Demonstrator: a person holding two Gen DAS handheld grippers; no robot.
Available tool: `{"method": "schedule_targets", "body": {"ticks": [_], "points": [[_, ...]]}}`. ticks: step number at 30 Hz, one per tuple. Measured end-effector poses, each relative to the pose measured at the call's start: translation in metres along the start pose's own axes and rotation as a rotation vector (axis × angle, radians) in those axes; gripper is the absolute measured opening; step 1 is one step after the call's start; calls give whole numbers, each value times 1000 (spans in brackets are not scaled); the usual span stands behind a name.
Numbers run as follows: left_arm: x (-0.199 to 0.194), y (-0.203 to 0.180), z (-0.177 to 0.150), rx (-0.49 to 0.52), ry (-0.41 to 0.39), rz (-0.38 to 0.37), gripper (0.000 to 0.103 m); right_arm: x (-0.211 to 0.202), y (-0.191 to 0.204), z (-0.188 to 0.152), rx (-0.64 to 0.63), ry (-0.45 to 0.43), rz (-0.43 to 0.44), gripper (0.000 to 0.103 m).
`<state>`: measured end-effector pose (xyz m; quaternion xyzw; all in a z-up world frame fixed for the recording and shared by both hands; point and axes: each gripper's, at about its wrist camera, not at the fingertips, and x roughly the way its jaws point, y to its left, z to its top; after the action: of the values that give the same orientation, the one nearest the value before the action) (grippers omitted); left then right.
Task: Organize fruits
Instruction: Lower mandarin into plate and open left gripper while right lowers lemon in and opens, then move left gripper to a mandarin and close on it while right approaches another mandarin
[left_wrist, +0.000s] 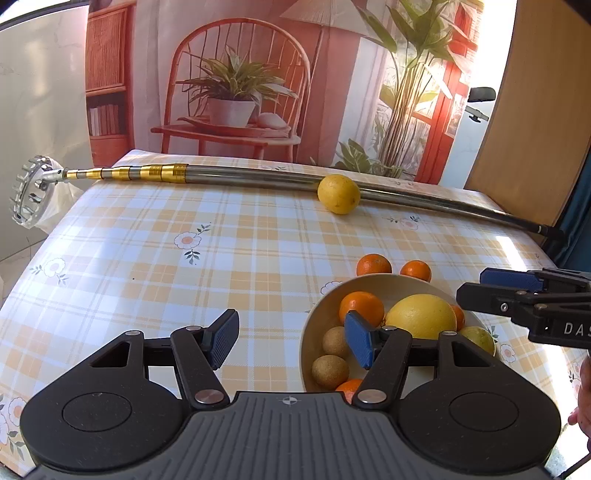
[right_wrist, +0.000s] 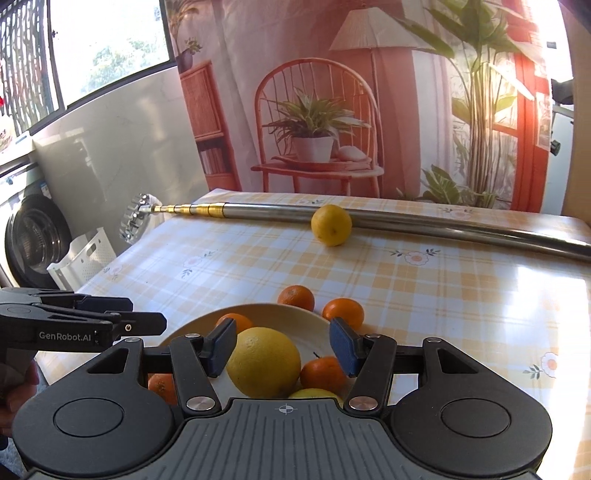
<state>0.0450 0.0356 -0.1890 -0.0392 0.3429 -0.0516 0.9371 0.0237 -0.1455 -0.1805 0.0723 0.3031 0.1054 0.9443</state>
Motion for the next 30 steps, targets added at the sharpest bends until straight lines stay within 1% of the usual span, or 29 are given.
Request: {"method": "schedule_targets", "body": {"ticks": [3, 10, 12, 14, 16, 21, 23, 26, 30], "points": [[-3, 3, 8, 1, -24, 0, 66, -10, -9, 9, 6, -38, -26, 53], [-11, 10, 41, 9, -81, -4, 66, -22, -27, 33, -17, -108, -97, 52], [-14, 11, 51, 18, -100, 6, 69, -23, -33, 40, -15, -128, -127, 52], [-16, 11, 60, 29, -115, 12, 77, -23, -39, 46, 3, -145, -152, 53], [-18, 10, 67, 37, -127, 8, 79, -23, -46, 51, 27, -155, -152, 53], [-12, 5, 77, 57, -103, -17, 86, -16, -53, 55, 35, -160, -171, 53], [-8, 4, 78, 59, -90, -43, 89, -12, -56, 55, 44, -156, -174, 54], [0, 3, 78, 57, -67, -78, 92, -4, -59, 55, 52, -138, -169, 53], [17, -2, 77, 85, -30, -96, 92, 5, -58, 53, 39, -105, -170, 53]]}}
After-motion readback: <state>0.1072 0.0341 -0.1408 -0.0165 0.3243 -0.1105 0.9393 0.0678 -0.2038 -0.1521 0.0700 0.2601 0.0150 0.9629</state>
